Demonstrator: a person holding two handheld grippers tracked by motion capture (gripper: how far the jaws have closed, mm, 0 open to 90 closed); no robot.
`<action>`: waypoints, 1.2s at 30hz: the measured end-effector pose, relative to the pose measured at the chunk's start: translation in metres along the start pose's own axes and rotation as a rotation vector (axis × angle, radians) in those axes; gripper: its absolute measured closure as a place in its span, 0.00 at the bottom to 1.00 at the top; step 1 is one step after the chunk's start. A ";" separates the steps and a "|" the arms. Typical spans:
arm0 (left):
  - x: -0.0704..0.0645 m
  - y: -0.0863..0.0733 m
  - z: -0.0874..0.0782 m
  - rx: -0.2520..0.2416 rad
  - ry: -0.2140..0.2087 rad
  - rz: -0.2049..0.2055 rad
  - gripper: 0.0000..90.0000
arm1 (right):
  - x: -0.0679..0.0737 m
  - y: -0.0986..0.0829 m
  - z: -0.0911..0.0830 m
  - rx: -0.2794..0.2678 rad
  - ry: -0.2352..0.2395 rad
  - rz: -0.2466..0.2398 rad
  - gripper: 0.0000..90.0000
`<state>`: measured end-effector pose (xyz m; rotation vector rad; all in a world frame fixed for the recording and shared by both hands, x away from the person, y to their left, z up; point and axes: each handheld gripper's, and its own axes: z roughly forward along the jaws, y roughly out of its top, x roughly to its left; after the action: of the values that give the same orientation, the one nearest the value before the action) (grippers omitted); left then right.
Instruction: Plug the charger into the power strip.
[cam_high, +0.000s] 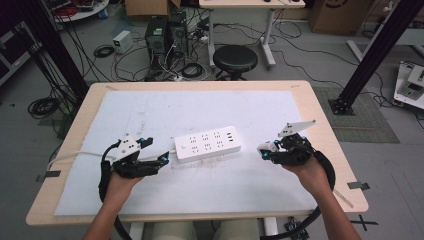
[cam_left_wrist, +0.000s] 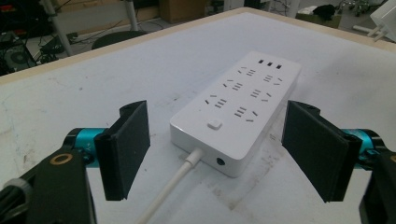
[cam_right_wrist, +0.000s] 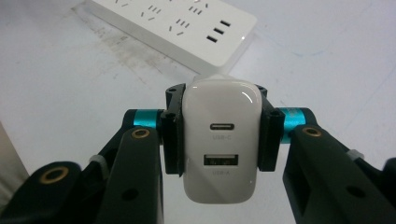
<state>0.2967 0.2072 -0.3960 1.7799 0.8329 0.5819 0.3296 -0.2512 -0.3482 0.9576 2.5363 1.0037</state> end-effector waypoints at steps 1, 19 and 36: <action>0.001 -0.001 0.000 0.002 0.004 -0.002 0.26 | -0.001 0.004 0.000 0.004 0.004 -0.016 0.70; 0.011 0.002 -0.002 -0.008 0.004 -0.025 0.26 | -0.004 0.055 0.012 0.097 0.026 -0.167 0.70; 0.018 -0.010 -0.006 -0.017 0.019 -0.067 0.26 | 0.001 0.098 0.047 0.170 0.037 -0.376 0.70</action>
<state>0.3012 0.2274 -0.4032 1.7264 0.8946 0.5618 0.3970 -0.1724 -0.3154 0.4711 2.7245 0.7101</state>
